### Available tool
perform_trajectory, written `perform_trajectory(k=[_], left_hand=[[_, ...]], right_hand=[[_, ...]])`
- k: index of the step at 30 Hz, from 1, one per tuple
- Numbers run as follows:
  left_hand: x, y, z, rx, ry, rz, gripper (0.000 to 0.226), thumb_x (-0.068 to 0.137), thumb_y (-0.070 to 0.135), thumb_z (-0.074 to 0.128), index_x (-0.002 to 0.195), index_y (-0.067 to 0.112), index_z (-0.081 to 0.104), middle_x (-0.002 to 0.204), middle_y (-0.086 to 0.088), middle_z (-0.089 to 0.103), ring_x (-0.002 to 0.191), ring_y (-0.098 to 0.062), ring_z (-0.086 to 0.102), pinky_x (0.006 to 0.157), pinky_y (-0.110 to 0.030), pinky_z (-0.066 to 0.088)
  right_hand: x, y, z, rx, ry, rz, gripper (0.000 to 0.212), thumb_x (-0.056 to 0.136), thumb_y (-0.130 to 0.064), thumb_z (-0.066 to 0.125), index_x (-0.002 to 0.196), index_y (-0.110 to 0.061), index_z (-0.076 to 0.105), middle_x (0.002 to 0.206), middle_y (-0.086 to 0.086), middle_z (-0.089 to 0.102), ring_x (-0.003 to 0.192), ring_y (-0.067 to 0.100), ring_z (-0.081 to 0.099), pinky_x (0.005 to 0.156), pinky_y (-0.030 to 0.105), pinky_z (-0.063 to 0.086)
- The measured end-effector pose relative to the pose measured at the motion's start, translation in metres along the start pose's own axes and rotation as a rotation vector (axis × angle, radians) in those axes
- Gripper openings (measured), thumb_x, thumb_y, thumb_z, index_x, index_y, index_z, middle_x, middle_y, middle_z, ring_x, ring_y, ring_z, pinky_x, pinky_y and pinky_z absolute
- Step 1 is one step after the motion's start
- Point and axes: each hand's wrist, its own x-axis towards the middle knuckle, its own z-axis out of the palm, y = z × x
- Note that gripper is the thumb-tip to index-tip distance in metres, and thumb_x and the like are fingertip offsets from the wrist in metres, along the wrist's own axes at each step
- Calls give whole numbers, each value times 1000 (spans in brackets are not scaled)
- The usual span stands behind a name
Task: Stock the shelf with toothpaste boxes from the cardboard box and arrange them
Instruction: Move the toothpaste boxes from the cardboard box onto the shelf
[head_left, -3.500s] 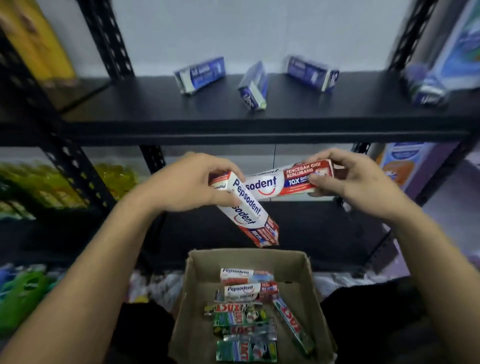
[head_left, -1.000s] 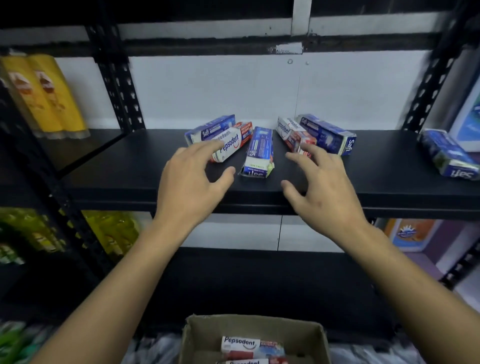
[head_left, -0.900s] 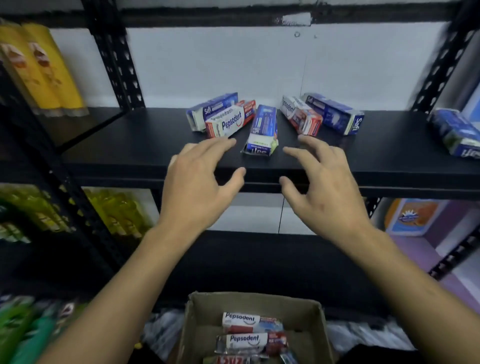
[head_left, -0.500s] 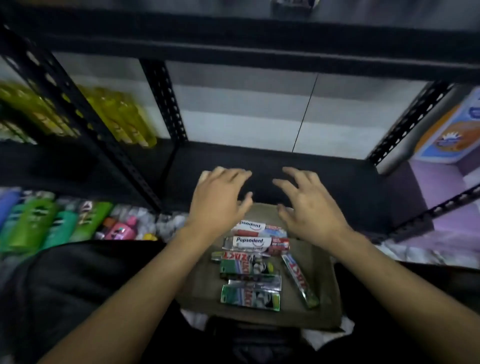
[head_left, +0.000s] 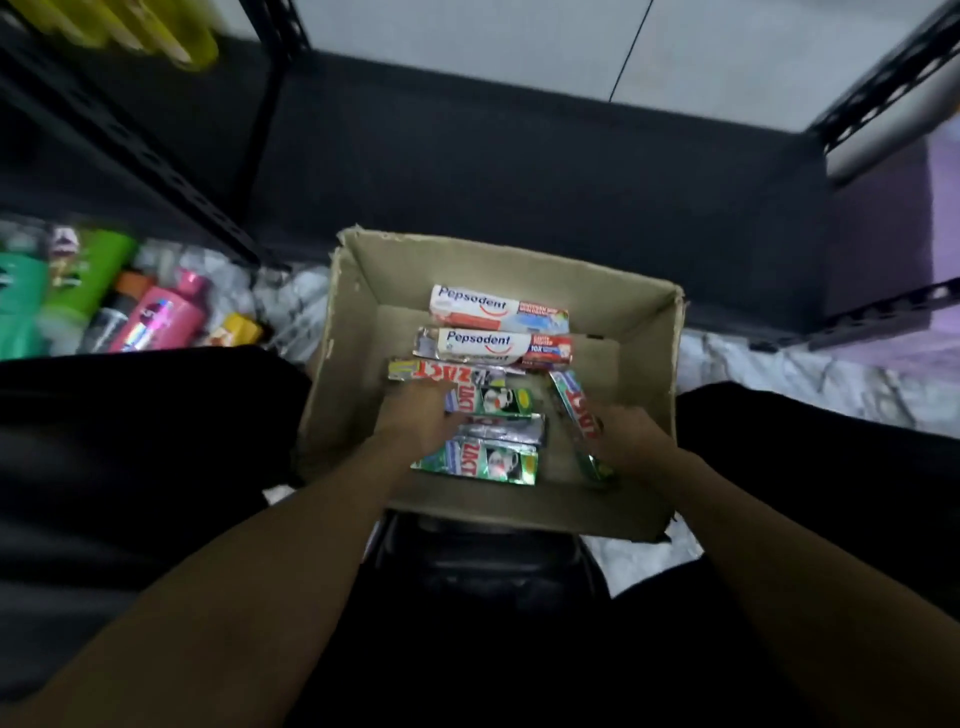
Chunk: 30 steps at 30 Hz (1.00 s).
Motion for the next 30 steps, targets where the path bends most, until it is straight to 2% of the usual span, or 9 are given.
perform_trajectory(k=[3, 6, 8, 13, 18, 22, 25, 27, 30], left_hand=[[9, -13, 26, -33, 53, -28, 60, 95, 46, 57, 143, 13, 47, 147, -12, 45, 134, -32, 39, 108, -39, 38], [14, -22, 38, -26, 85, -58, 58, 94, 46, 58, 140, 13, 47, 152, -9, 35, 140, -32, 26, 109, -44, 36], [18, -26, 40, -53, 96, -88, 57, 92, 42, 63, 138, 14, 48, 156, -9, 29, 144, -33, 19, 112, -48, 33], [20, -32, 40, -219, 74, -103, 63, 83, 20, 78, 137, 10, 48, 151, -11, 35, 135, -32, 39, 112, -41, 35], [19, -34, 39, -174, 76, -141, 78, 74, 21, 85, 140, 16, 45, 141, -13, 42, 127, -35, 45, 107, -45, 40], [22, -37, 32, -63, 25, -91, 68, 76, 30, 83, 135, 14, 53, 138, -12, 42, 127, -31, 42, 109, -41, 39], [22, -36, 26, -28, 3, -91, 58, 78, 33, 82, 127, 17, 55, 137, -10, 42, 127, -31, 39, 104, -44, 43], [22, -33, 26, -108, -14, -105, 48, 79, 26, 81, 117, 17, 53, 134, -12, 47, 122, -30, 45, 100, -42, 46], [21, -30, 25, -238, -89, -125, 41, 81, 16, 79, 100, 21, 44, 118, -14, 63, 103, -28, 62, 86, -44, 55]], right_hand=[[17, 10, 14, 38, -19, 74, 57, 99, -42, 50, 146, -14, 37, 133, 18, 59, 115, 37, 58, 95, 37, 43], [37, 12, 25, 265, 25, 163, 75, 94, -40, 58, 155, -20, 19, 139, 18, 54, 117, 40, 57, 98, 41, 46], [47, 13, 35, 388, 52, 210, 81, 92, -38, 63, 156, -18, 17, 138, 17, 55, 117, 39, 57, 97, 40, 47], [58, 17, 71, 562, 74, 279, 67, 92, -24, 64, 148, -7, 32, 136, 18, 55, 119, 37, 54, 95, 38, 44], [58, 18, 76, 536, 124, 267, 53, 89, -12, 68, 137, -4, 49, 130, 17, 61, 118, 36, 57, 94, 35, 45], [54, 16, 73, 531, 120, 259, 52, 88, -15, 70, 135, -3, 52, 128, 17, 63, 116, 34, 60, 93, 33, 47], [50, 16, 63, 497, 66, 292, 55, 85, -22, 74, 132, -2, 51, 124, 18, 64, 111, 33, 63, 86, 31, 49], [46, 15, 53, 460, 53, 302, 58, 86, -26, 72, 131, 0, 46, 125, 20, 63, 110, 35, 63, 84, 34, 51], [39, 12, 41, 376, 24, 257, 52, 92, -30, 63, 133, -2, 45, 128, 21, 61, 113, 38, 61, 86, 36, 49]])
